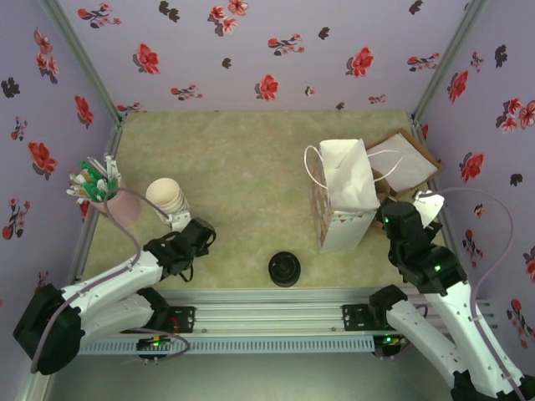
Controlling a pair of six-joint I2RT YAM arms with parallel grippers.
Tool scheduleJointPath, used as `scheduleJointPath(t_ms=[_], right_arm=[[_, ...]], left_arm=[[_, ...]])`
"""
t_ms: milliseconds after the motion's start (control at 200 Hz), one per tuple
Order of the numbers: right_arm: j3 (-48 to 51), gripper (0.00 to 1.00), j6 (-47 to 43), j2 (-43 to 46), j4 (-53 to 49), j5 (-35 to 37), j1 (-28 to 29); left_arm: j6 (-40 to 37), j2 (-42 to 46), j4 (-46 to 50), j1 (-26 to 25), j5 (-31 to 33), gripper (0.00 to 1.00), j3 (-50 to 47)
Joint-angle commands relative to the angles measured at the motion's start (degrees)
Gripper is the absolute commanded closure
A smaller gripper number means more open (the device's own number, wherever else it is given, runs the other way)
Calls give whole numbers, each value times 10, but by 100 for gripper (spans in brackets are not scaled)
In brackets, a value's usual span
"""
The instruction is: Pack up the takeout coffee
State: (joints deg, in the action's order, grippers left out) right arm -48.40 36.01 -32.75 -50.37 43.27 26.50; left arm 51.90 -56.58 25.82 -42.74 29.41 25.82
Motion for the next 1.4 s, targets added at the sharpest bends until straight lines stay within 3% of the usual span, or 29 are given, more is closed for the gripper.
scheduleJointPath(t_ms=[0,1395], right_arm=[[-19,13,-4,-2,8,-2,-5],[-15,13,-14,-15,7,-37,-33]], left_arm=[[-16,-14,-34,17,18,74,-8],[-73,-179,-181,108,-5,75,30]])
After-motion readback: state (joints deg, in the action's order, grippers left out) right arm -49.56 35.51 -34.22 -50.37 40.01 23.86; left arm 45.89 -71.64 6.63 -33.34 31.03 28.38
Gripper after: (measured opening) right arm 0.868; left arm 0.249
